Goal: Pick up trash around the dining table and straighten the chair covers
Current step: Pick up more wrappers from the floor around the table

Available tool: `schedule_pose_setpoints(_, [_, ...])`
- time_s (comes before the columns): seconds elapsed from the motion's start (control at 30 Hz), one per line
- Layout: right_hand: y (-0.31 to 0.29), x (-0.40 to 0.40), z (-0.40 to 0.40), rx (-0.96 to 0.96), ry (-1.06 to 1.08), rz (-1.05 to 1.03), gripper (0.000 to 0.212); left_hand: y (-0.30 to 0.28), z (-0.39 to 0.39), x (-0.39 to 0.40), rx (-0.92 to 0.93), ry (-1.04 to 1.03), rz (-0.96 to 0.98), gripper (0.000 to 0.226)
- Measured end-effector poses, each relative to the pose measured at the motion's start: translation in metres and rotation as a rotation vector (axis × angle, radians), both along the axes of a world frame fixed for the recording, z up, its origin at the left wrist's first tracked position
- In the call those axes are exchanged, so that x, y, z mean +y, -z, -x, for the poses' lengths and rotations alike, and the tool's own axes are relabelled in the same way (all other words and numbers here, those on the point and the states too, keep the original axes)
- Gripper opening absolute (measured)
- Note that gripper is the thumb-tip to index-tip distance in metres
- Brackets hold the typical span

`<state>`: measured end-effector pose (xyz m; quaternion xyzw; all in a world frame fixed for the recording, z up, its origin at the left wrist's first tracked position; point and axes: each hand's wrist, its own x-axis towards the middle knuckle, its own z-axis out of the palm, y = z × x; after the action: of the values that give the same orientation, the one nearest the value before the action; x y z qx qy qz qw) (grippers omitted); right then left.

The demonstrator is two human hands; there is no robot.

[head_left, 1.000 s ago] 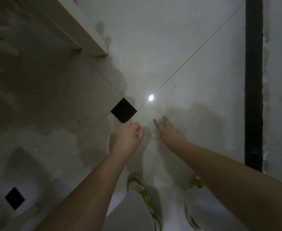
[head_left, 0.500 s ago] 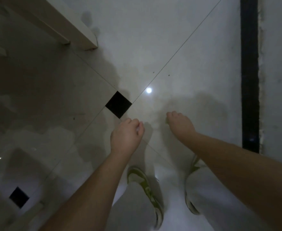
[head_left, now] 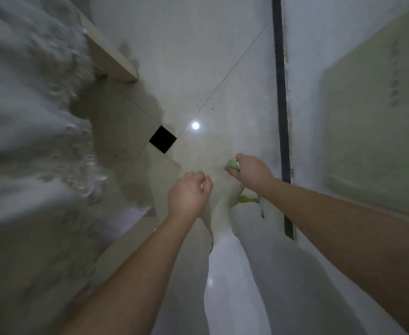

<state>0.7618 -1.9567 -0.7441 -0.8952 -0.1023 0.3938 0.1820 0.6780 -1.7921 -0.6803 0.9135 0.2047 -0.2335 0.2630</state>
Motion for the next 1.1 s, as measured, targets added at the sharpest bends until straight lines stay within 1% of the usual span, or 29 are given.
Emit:
schedule_pose_setpoints(0.07, [-0.042,0.000,0.003,0.064,0.054,-0.042,0.024,-0.038,0.010,-0.003,0.003,0.008,0.013,0.032])
schedule_pose_setpoints(0.1, [-0.063,0.000,0.005,0.095,0.118,-0.067,0.017,-0.058,0.014,-0.004,-0.003,-0.008,0.029,0.032])
schedule_pose_setpoints(0.17, [-0.104,0.002,0.006,0.188,0.320,-0.127,0.007,-0.093,0.020,-0.004,0.000,-0.063,0.072,0.031])
schedule_pose_setpoints(0.23, [-0.145,0.003,0.008,0.244,0.510,-0.200,0.011,-0.126,0.028,-0.002,0.004,-0.069,0.080,0.030])
schedule_pose_setpoints(0.27, [-0.164,0.003,0.005,0.232,0.544,-0.222,0.013,-0.141,0.030,0.000,-0.002,-0.054,0.070,0.030])
schedule_pose_setpoints(0.4, [-0.251,0.009,0.004,0.124,0.405,-0.246,0.018,-0.202,0.042,0.010,-0.066,0.051,0.134,0.031])
schedule_pose_setpoints(0.5, [-0.311,0.019,0.010,0.067,0.371,-0.254,0.038,-0.253,0.050,0.024,-0.123,0.192,0.156,0.032])
schedule_pose_setpoints(0.57, [-0.345,0.025,0.018,0.042,0.413,-0.241,0.048,-0.283,0.056,0.038,-0.219,0.339,0.110,0.032])
schedule_pose_setpoints(0.63, [-0.376,0.034,0.029,0.051,0.484,-0.280,0.050,-0.308,0.065,0.056,-0.331,0.464,0.059,0.033])
schedule_pose_setpoints(0.73, [-0.406,0.046,0.043,0.085,0.669,-0.328,0.050,-0.337,0.077,0.081,-0.499,0.505,-0.016,0.036])
schedule_pose_setpoints(0.83, [-0.424,0.054,0.051,0.044,0.678,-0.324,0.044,-0.364,0.086,0.104,-0.608,0.491,-0.106,0.035])
schedule_pose_setpoints(0.87, [-0.430,0.058,0.051,0.054,0.669,-0.354,0.043,-0.371,0.089,0.111,-0.633,0.465,-0.124,0.034])
schedule_pose_setpoints(0.93, [-0.445,0.068,0.051,0.160,0.686,-0.482,0.044,-0.383,0.097,0.125,-0.655,0.301,-0.068,0.038])
schedule_pose_setpoints(0.97, [-0.454,0.074,0.051,0.239,0.715,-0.567,0.046,-0.389,0.101,0.130,-0.631,0.171,0.027,0.041])
schedule_pose_setpoints(1.0, [-0.462,0.081,0.051,0.319,0.747,-0.654,0.048,-0.395,0.105,0.135,-0.597,0.002,0.171,0.043])
schedule_pose_setpoints(1.1, [-0.484,0.102,0.045,0.583,0.877,-0.863,0.047,-0.414,0.112,0.146,-0.529,-0.541,0.650,0.040])
